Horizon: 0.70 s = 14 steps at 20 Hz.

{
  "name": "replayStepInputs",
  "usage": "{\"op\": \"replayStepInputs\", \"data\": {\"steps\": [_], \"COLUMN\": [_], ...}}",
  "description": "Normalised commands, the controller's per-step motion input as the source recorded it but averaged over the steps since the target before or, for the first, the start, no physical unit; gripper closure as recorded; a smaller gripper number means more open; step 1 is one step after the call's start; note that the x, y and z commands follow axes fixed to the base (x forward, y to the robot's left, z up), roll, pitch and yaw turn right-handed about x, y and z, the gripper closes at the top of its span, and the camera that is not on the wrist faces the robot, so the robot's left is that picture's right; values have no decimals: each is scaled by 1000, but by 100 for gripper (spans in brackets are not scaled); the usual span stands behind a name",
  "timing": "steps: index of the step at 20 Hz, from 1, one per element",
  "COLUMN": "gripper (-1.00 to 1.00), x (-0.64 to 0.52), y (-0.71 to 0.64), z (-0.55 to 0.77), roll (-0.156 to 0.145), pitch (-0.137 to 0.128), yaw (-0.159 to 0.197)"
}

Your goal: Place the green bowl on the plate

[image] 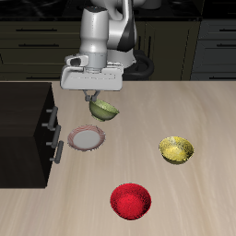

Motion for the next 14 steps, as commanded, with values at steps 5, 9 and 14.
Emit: {"op": "replayStepInputs", "data": {"steps": [5,9,14], "gripper": [100,100,100], "x": [-127,-82,-112], "y": [-224,-34,46], "z": [-78,-33,-15], "roll": [-61,-31,4], "pitch": [11,-14,-5], "yaw": [4,34,5]}}
